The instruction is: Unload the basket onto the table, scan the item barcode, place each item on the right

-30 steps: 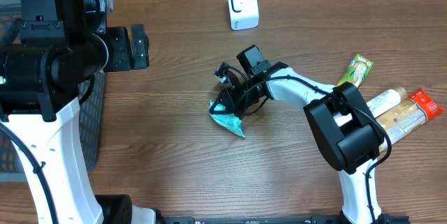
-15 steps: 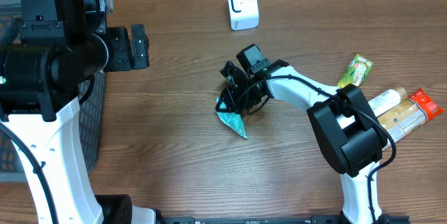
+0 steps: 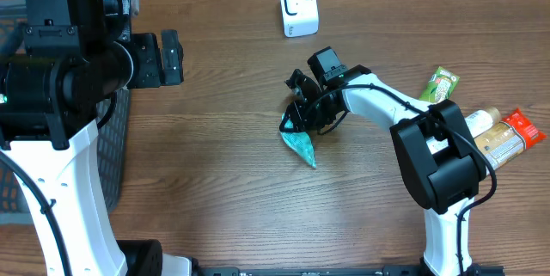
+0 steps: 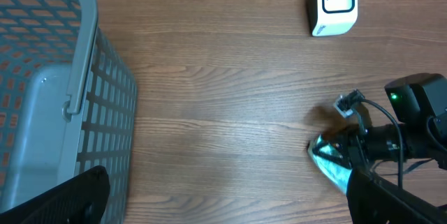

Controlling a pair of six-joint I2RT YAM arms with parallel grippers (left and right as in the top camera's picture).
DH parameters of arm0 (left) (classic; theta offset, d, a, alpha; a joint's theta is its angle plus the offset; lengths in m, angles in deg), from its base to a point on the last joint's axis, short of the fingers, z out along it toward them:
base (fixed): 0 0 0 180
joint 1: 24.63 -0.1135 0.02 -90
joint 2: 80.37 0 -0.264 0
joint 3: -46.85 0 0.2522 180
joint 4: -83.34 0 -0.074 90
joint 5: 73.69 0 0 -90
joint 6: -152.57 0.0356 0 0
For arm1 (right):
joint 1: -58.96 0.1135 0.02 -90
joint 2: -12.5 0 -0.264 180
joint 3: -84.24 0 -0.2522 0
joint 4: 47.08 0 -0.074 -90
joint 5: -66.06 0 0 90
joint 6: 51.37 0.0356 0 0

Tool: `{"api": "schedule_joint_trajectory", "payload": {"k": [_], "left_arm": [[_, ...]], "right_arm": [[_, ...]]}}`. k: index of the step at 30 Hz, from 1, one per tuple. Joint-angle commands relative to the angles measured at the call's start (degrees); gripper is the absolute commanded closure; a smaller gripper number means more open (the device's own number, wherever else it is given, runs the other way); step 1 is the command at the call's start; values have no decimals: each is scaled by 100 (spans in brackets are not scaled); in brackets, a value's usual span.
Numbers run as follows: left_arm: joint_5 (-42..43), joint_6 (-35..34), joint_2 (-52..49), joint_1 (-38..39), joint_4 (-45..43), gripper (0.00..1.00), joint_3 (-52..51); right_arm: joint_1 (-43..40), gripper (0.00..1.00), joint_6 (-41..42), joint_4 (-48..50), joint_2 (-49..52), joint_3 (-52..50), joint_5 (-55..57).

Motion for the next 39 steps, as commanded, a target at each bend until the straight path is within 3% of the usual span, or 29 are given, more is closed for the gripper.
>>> {"api": "schedule_joint_trajectory", "payload": {"k": [1, 6, 9, 18, 26, 35, 39], "left_arm": [[48, 109, 4, -2, -24, 0, 13], [48, 109, 4, -2, -24, 0, 13], [48, 109, 4, -2, -24, 0, 13], [48, 109, 4, -2, -22, 0, 13], [48, 109, 4, -2, -22, 0, 13], [48, 109, 4, -2, -24, 0, 13], [48, 109, 4, -2, -24, 1, 13]], "right_arm": [[7, 73, -428, -138, 87, 190, -1447], [-24, 78, -546, -352, -4, 551, -2844], [-162, 78, -315, -348, -44, 688, -2992], [-341, 77, -179, -824, -26, 697, -553], [-326, 70, -179, -841, 20, 686, -463], [-461, 68, -184, -1340, 20, 686, 876], [-444, 64, -212, -1620, -63, 715, 973]]}}
